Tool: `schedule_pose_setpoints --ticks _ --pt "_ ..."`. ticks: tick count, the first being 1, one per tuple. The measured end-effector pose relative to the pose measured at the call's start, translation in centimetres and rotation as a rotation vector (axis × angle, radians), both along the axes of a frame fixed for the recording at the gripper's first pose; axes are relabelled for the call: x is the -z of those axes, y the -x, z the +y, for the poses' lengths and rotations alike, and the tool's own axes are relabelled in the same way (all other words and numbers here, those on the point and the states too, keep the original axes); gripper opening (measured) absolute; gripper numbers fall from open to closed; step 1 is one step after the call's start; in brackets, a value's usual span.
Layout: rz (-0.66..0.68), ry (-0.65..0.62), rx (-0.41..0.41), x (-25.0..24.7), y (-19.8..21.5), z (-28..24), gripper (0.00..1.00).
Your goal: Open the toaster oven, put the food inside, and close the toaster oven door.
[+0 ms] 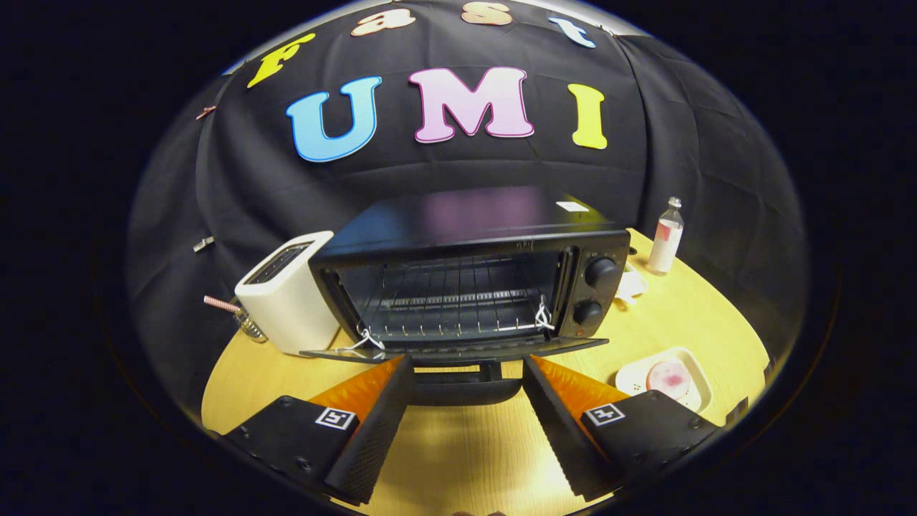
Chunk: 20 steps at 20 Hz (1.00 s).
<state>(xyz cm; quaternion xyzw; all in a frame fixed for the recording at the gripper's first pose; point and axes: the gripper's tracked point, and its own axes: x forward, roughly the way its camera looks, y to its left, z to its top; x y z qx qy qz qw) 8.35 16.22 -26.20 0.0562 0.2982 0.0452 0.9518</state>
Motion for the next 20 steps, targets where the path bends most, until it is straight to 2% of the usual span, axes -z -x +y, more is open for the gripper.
schedule_pose_setpoints --ticks 2,5,8,13,20 --pt "0.052 0.017 -0.019 1.8 1.6 0.0 1.00" --pt "0.112 0.085 -0.089 4.7 4.1 -0.2 0.98" --pt "0.155 0.104 -0.106 6.5 5.7 -0.9 0.98" --pt "0.119 0.113 -0.093 4.1 7.3 -3.5 0.98" --pt "0.060 0.132 -0.009 -1.5 8.5 -12.7 1.00"
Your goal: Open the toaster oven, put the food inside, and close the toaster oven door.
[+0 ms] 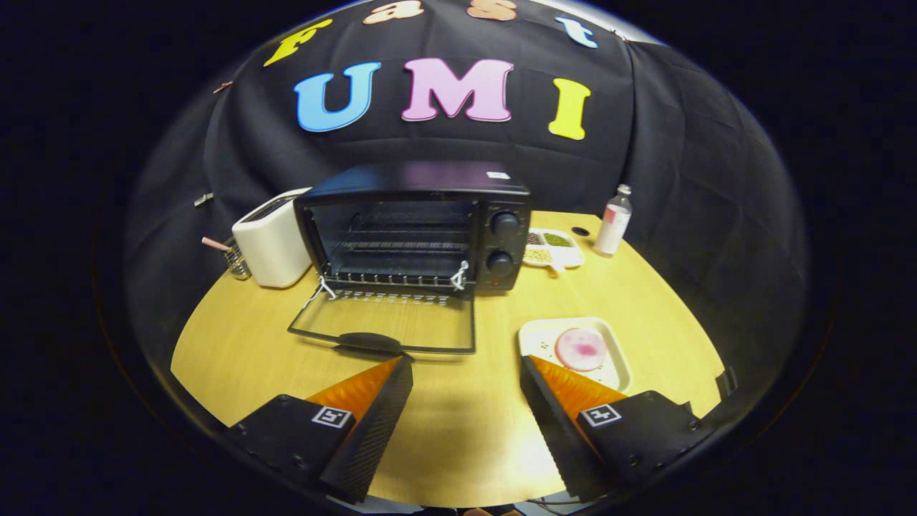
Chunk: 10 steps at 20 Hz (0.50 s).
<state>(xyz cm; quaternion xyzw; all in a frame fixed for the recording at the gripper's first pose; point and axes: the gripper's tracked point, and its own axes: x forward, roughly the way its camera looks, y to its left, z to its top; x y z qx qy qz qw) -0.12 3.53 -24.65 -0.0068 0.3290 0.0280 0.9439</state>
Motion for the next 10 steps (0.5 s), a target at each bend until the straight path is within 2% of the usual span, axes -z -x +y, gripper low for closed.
schedule_pose_setpoints --ticks 5,10 --pt "-0.020 0.036 0.034 -1.3 -0.6 -7.0 1.00" --pt "0.046 0.018 0.038 0.7 -2.2 -12.5 1.00"
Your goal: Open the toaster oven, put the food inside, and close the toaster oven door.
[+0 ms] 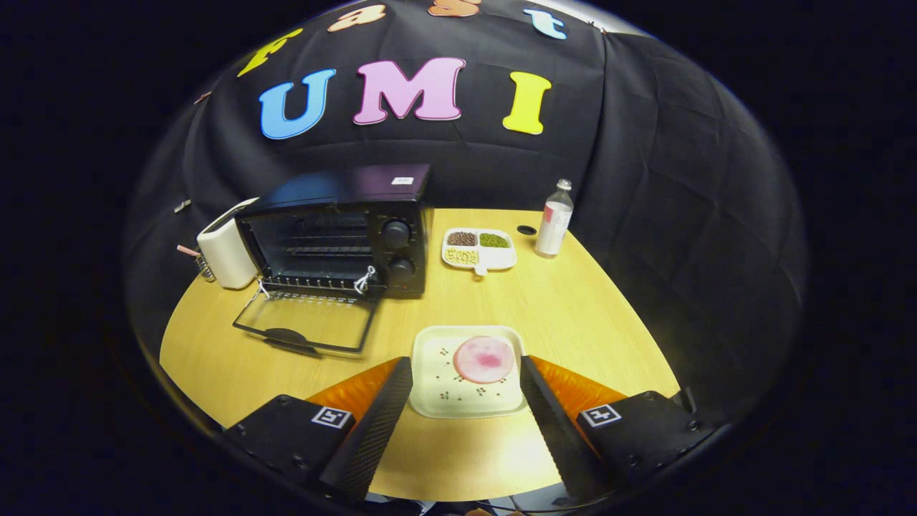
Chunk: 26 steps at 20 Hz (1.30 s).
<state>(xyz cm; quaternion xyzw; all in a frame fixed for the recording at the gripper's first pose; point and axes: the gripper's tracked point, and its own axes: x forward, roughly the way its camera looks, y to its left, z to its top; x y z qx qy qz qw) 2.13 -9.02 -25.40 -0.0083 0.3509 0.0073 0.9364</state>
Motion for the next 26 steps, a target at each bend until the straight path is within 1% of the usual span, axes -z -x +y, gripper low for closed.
schedule_pose_setpoints --ticks 5,9,12,19,22,23,24,26 --pt "0.085 -0.056 -0.003 3.3 -2.2 -3.6 1.00" --pt "0.174 -0.100 -0.017 7.0 -3.3 -5.5 0.99" --pt "0.232 -0.119 -0.044 9.9 -3.9 -6.3 1.00" --pt "0.327 -0.162 -0.048 13.1 -3.6 -6.5 0.99" --pt "0.349 -0.166 -0.062 13.9 -3.4 -6.3 0.93" --pt "0.358 -0.170 -0.067 14.2 -3.3 -6.1 0.93" --pt "0.364 -0.167 -0.065 14.4 -3.3 -6.2 0.87" --pt "0.358 -0.170 -0.062 14.4 -3.5 -6.1 0.84"
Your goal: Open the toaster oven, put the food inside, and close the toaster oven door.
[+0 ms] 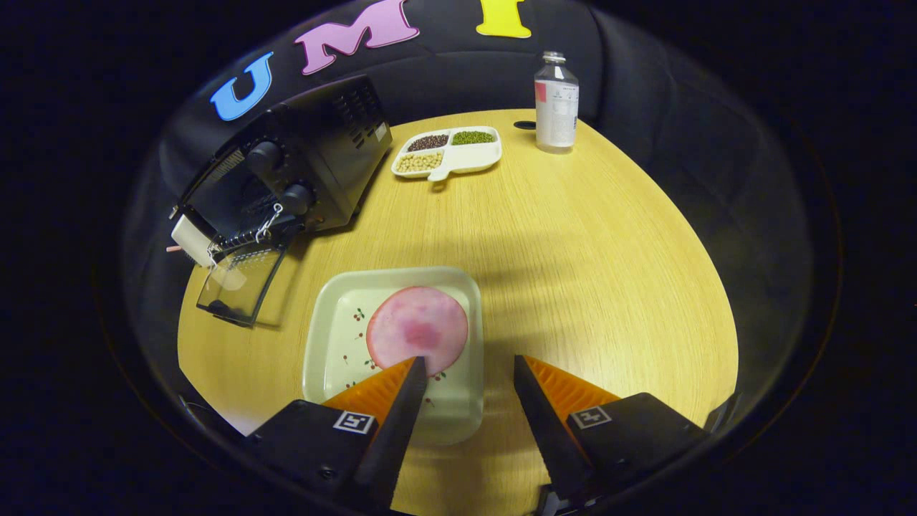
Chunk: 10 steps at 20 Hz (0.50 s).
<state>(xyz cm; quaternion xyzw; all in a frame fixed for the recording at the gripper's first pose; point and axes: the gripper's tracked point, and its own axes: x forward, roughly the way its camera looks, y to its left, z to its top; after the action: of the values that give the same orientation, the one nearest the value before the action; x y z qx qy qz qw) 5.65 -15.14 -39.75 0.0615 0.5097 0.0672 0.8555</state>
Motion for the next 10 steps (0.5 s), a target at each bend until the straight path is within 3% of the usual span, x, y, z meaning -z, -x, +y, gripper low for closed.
schedule_pose_setpoints --ticks 2,3,4,10 --pt "0.004 0.011 0.004 0.08 0.20 -0.17 0.80" --pt "0.002 0.019 0.014 0.27 0.12 -0.25 0.71" --pt "0.012 0.027 0.016 0.13 0.34 -0.53 0.52" --pt "0.014 0.035 0.032 0.24 0.48 -0.58 0.26"
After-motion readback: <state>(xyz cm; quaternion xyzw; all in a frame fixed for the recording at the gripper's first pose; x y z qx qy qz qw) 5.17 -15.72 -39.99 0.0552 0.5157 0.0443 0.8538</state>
